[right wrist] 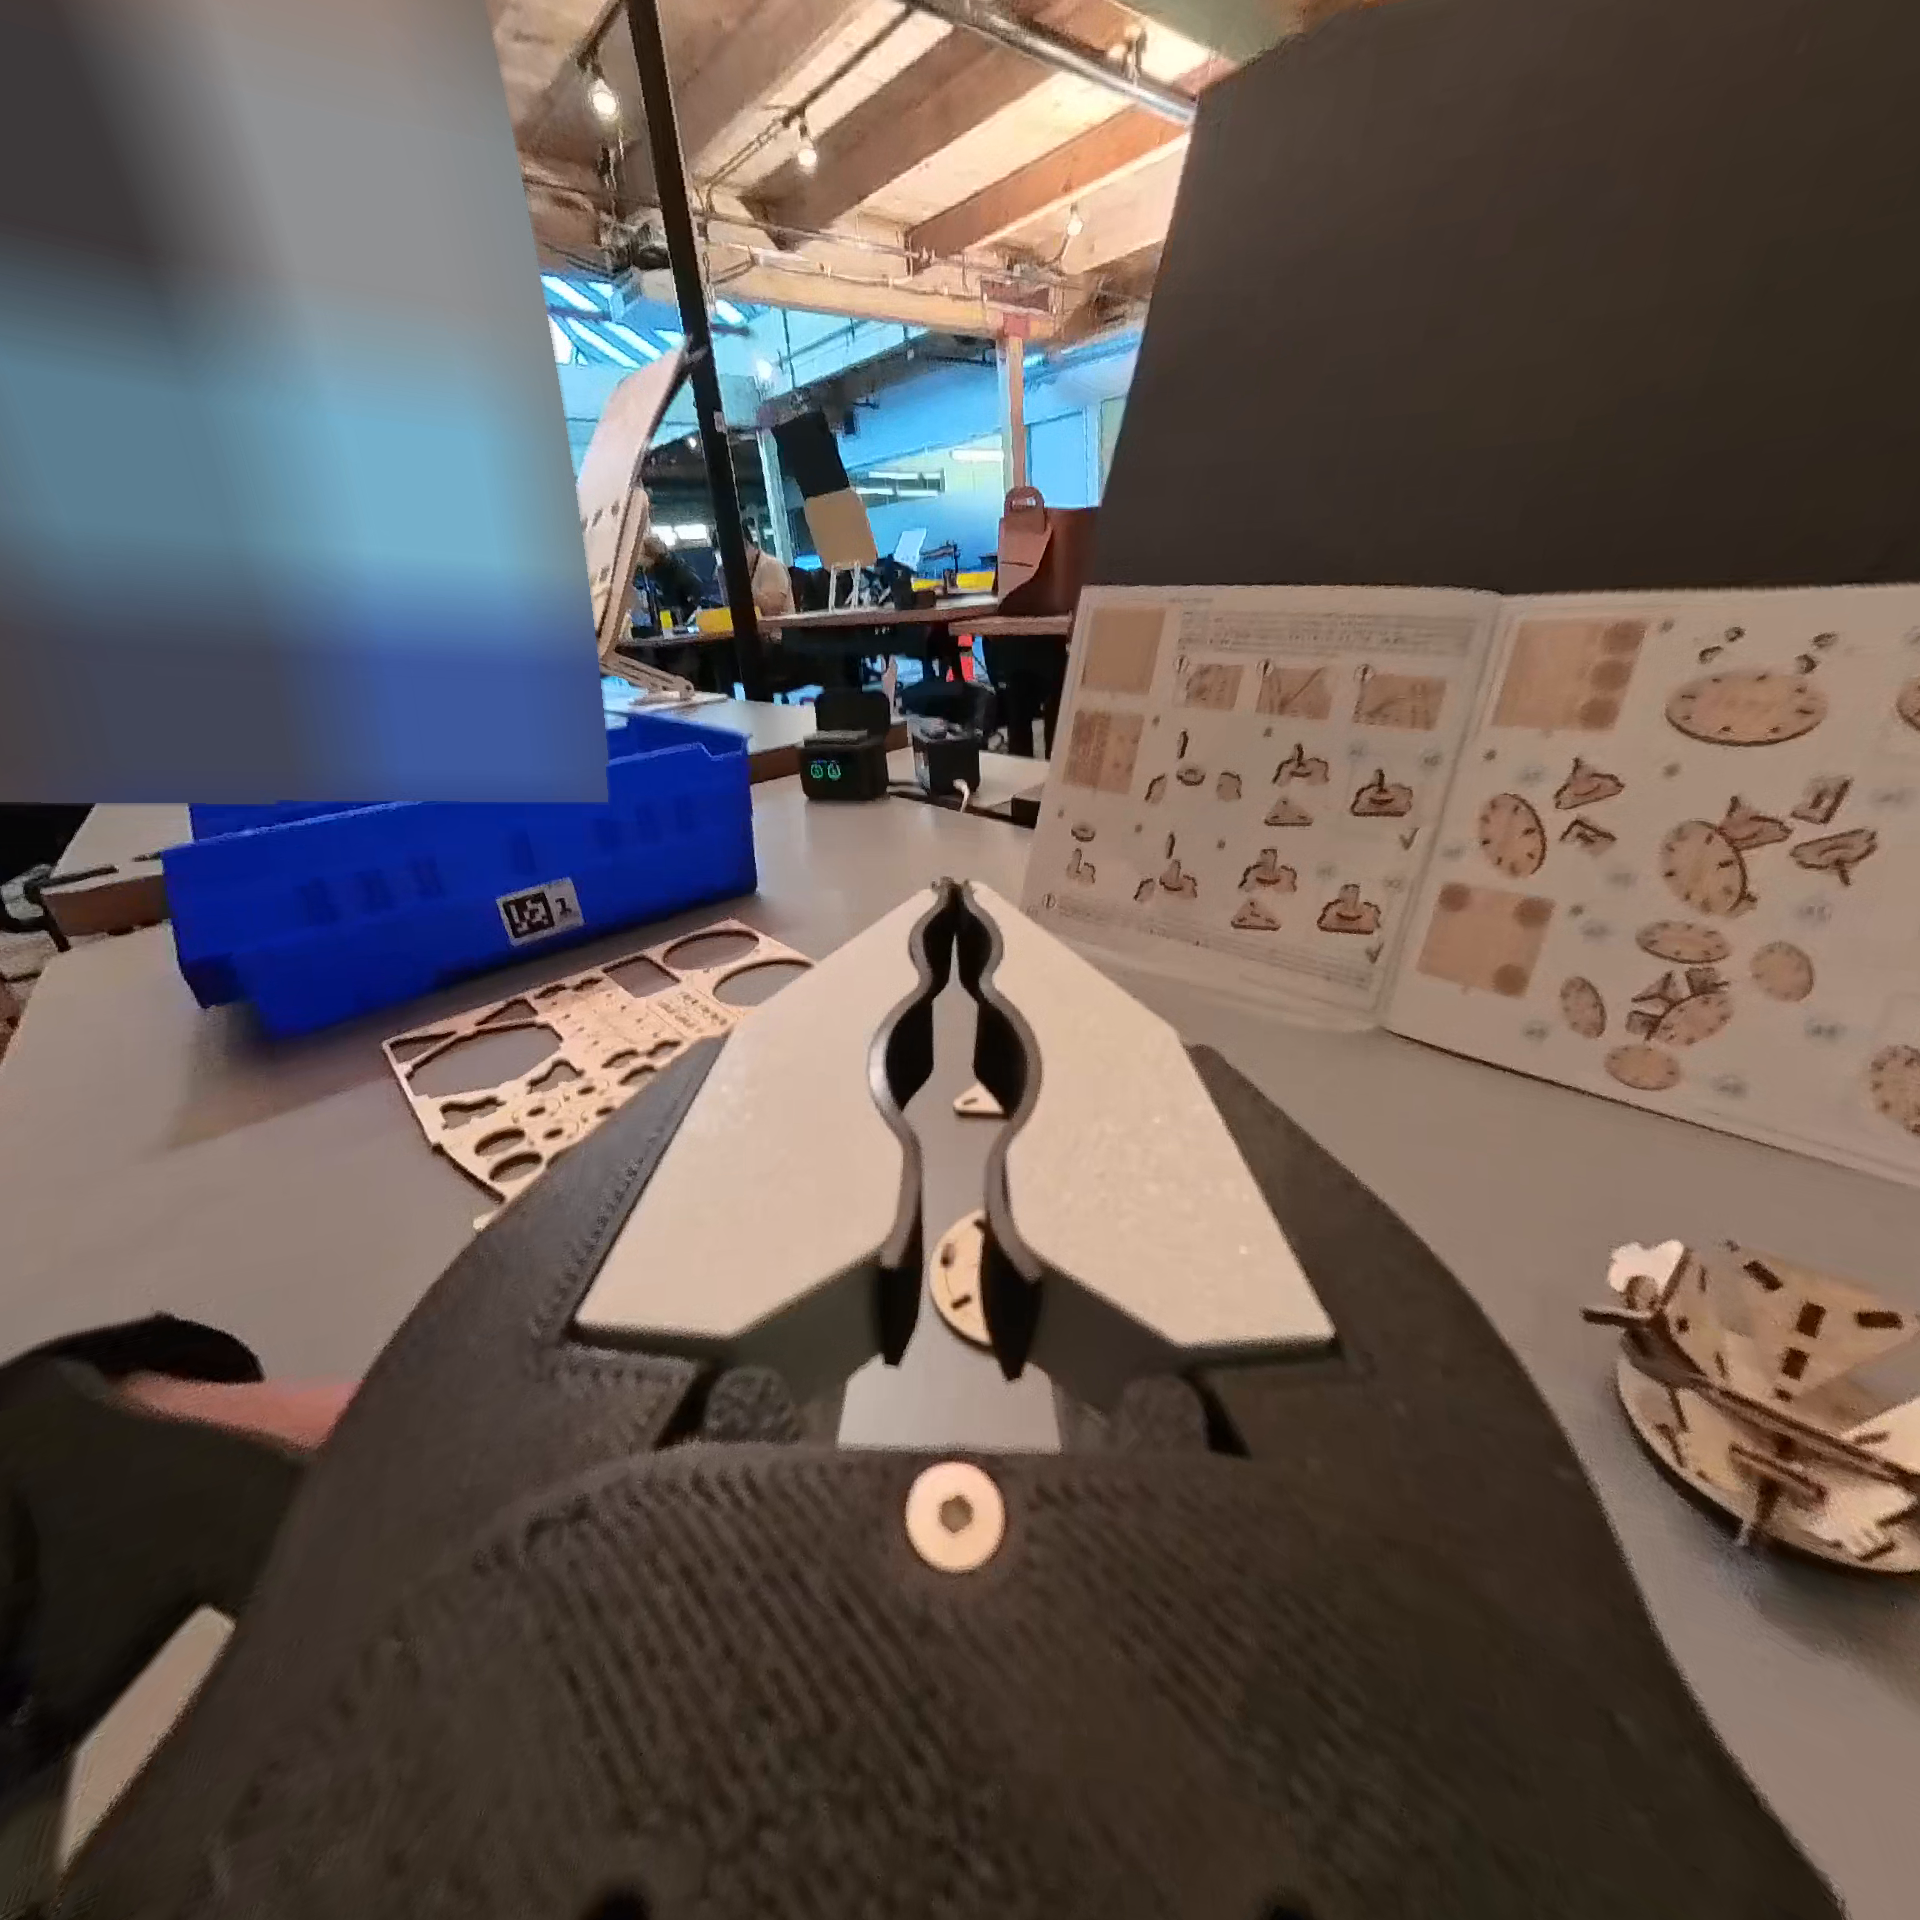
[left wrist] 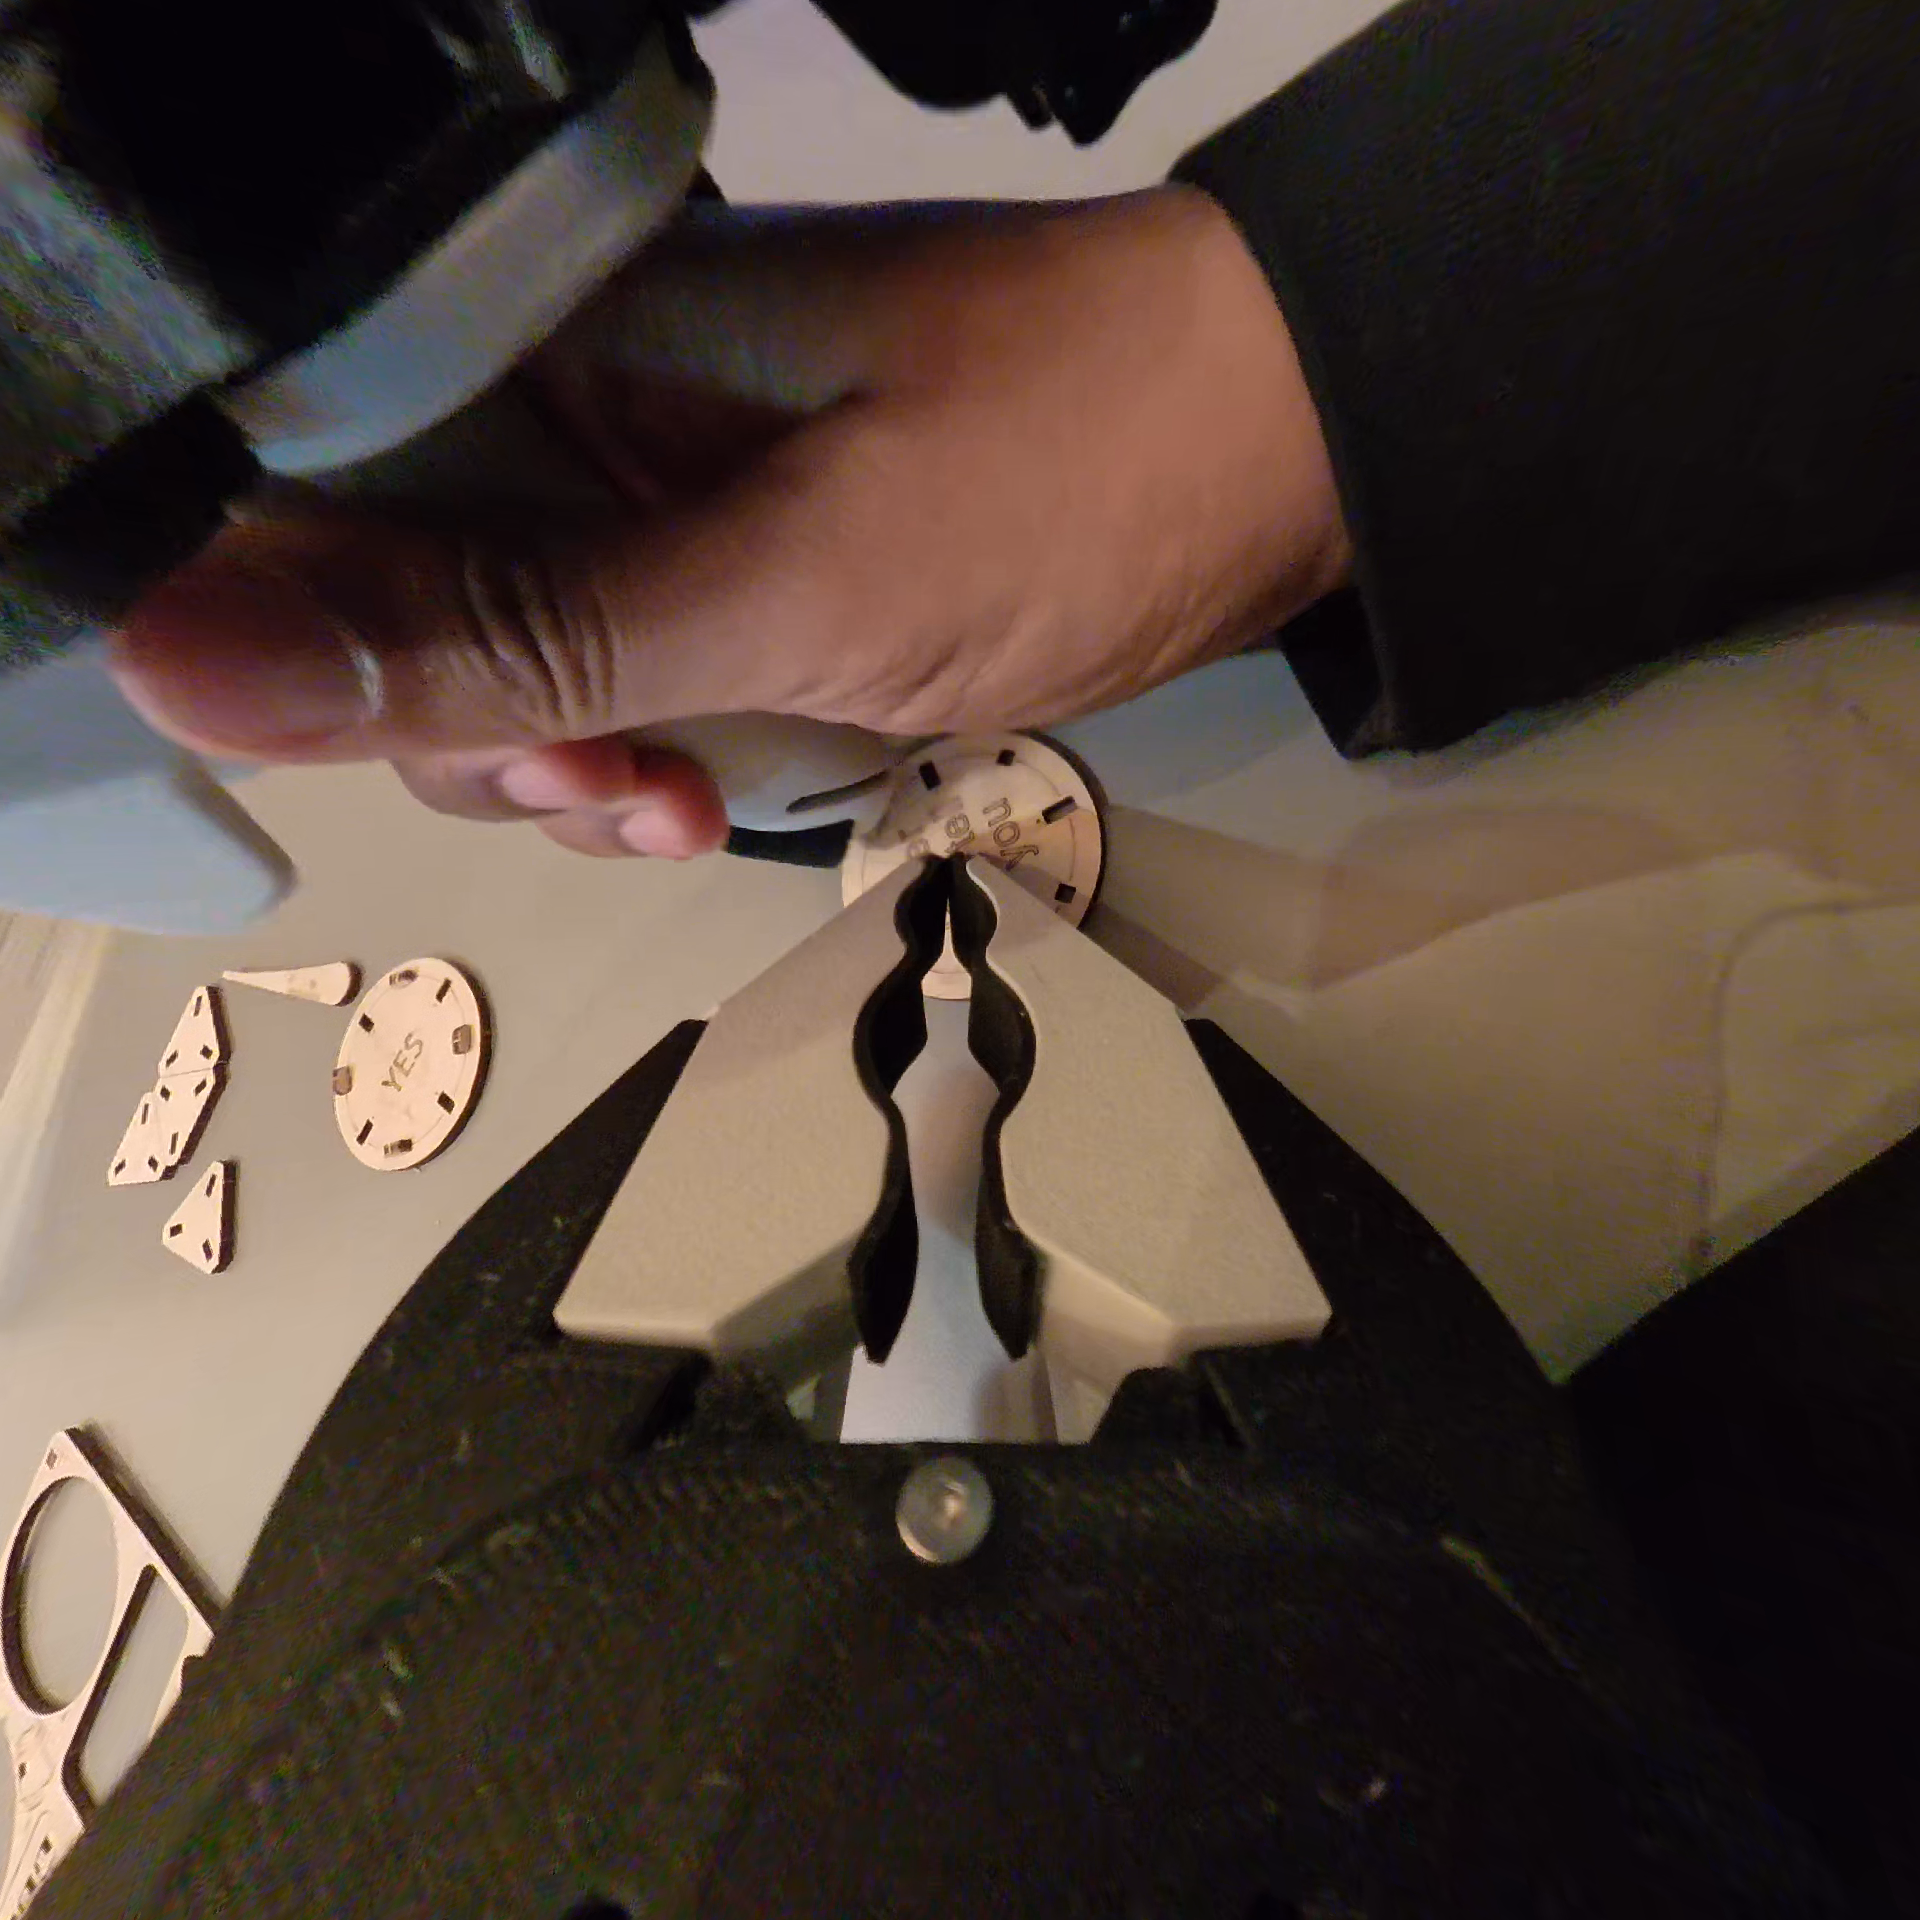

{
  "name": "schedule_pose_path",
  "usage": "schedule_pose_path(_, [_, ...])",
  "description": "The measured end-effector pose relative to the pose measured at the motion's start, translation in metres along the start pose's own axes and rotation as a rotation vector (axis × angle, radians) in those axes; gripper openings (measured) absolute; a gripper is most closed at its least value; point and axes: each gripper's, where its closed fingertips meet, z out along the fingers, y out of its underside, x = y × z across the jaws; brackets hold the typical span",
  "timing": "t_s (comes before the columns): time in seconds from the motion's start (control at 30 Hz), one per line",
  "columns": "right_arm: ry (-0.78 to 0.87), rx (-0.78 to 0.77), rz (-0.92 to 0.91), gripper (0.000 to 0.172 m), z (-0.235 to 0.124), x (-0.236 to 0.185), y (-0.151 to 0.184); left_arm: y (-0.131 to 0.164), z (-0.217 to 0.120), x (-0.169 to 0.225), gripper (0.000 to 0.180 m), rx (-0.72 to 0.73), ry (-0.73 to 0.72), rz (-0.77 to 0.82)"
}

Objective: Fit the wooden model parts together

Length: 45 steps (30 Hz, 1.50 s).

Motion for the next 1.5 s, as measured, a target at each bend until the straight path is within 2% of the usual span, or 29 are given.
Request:
schedule_pose_path(0.13, [0.032, 0.073, 0.006, 0.0, -0.002, 0.01, -0.024, 0.0, 0.0, 0.0, 0.0, 0.0, -0.002, 0.002])
schedule_pose_path(0.23, [-0.003, -0.008, 0.001, 0.0, 0.001, 0.0, 0.005, 0.0, 0.0, 0.0, 0.0, -0.001, 0.001, -0.001])
schedule_pose_path(0.27, [-0.003, -0.003, -0.019, 0.0, 0.001, -0.003, 0.004, 0.0, 0.0, 0.0, 0.0, -0.001, 0.002, -0.002])
schedule_pose_path(0.43, [0.03, 0.068, -0.033, 0.0, 0.0, 0.004, -0.024, 0.0, 0.0, 0.0, 0.0, 0.0, -0.003, 0.003])
schedule_pose_path(0.57, [0.01, -0.001, -0.039, 0.0, 0.001, -0.001, 0.004, 0.0, 0.0, 0.0, 0.0, 0.0, 0.002, -0.002])
schedule_pose_path(0.73, [0.044, 0.071, -0.01, 0.0, -0.003, 0.009, -0.024, 0.0, 0.0, 0.0, 0.0, -0.001, -0.002, 0.002])
schedule_pose_path(0.87, [0.015, -0.015, -0.016, 0.0, -0.001, 0.001, 0.005, 0.0, 0.0, 0.0, 0.0, 0.0, 0.002, -0.002])
schedule_pose_path(1.03, [0.044, 0.056, 0.007, 0.0, -0.004, 0.01, -0.019, 0.0, 0.0, 0.0, 0.0, -0.001, -0.002, 0.003])
schedule_pose_path(1.13, [0.017, -0.011, 0.023, 0.0, -0.001, 0.005, 0.005, 0.0, 0.0, 0.0, 0.0, -0.001, 0.003, -0.003])
schedule_pose_path(1.2, [0.004, -0.023, 0.0, 0.0, -0.002, 0.002, 0.004, 0.0, 0.0, 0.0, 0.0, -0.001, 0.003, -0.003])
schedule_pose_path(1.33, [0.045, 0.055, 0.008, 0.0, -0.005, 0.015, -0.023, 0.0, 0.0, 0.0, 0.0, 0.0, -0.001, 0.001])
schedule_pose_path(1.47, [0.017, -0.008, 0.037, 0.0, -0.003, 0.007, 0.005, 0.0, 0.0, 0.0, 0.0, 0.0, 0.003, -0.003])
schedule_pose_path(1.5, [0.02, 0.001, 0.019, 0.0, -0.003, 0.006, 0.002, 0.0, 0.0, 0.0, 0.0, 0.0, 0.003, -0.003])
